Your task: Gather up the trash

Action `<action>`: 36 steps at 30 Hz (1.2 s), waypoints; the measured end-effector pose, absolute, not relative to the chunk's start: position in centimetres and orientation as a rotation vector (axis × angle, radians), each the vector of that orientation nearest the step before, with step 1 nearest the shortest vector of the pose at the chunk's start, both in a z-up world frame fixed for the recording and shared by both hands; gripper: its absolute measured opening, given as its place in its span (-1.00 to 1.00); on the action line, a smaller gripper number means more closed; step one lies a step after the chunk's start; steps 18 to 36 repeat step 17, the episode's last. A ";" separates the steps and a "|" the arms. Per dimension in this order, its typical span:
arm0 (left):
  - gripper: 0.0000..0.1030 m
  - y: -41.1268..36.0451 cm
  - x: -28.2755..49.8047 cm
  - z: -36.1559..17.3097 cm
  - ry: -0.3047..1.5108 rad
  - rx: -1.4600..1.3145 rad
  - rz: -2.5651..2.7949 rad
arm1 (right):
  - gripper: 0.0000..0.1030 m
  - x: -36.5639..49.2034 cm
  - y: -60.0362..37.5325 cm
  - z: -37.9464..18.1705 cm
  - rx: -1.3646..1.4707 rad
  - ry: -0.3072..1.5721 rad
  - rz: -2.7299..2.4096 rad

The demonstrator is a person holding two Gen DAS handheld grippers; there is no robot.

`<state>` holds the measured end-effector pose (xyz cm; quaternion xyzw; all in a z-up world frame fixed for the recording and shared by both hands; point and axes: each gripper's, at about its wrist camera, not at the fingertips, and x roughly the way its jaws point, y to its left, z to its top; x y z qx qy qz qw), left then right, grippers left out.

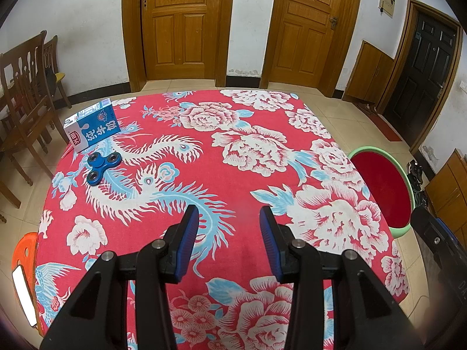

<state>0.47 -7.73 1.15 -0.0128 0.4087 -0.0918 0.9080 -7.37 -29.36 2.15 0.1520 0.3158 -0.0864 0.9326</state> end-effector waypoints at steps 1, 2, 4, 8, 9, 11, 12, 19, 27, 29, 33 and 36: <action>-0.16 -7.7 0.4 1.1 0.844 -0.026 -0.189 | 0.99 -7.4 -29.4 2.1 0.311 0.647 -0.177; -0.16 -7.7 0.4 1.1 0.844 -0.026 -0.189 | 0.99 -7.3 -29.4 2.1 0.311 0.647 -0.177; -0.16 -7.7 0.4 1.1 0.844 -0.027 -0.189 | 0.99 -7.4 -29.4 2.1 0.311 0.647 -0.177; -0.16 -7.7 0.4 1.1 0.845 -0.026 -0.189 | 0.99 -7.4 -29.4 2.1 0.311 0.647 -0.177; -0.16 -7.7 0.4 1.1 0.844 -0.026 -0.189 | 0.99 -7.3 -29.4 2.1 0.312 0.647 -0.177; -0.16 -7.7 0.4 1.1 0.845 -0.026 -0.189 | 0.99 -7.4 -29.3 2.1 0.312 0.647 -0.177; -0.16 -7.7 0.5 1.1 0.846 -0.026 -0.191 | 0.99 -7.4 -29.3 2.1 0.311 0.647 -0.177; -0.16 -7.4 0.5 0.6 0.873 -0.026 -0.200 | 0.99 -7.3 -29.3 2.1 0.312 0.649 -0.177; -0.16 -7.4 0.5 0.6 0.873 -0.026 -0.200 | 0.99 -7.3 -29.3 2.1 0.312 0.649 -0.177; -0.16 -7.4 0.5 0.6 0.873 -0.026 -0.200 | 0.99 -7.3 -29.3 2.1 0.312 0.649 -0.177; -0.16 -7.4 0.5 0.6 0.873 -0.026 -0.200 | 0.99 -7.3 -29.3 2.1 0.312 0.649 -0.177; -0.16 -7.4 0.5 0.6 0.873 -0.026 -0.200 | 0.99 -7.3 -29.3 2.1 0.312 0.649 -0.177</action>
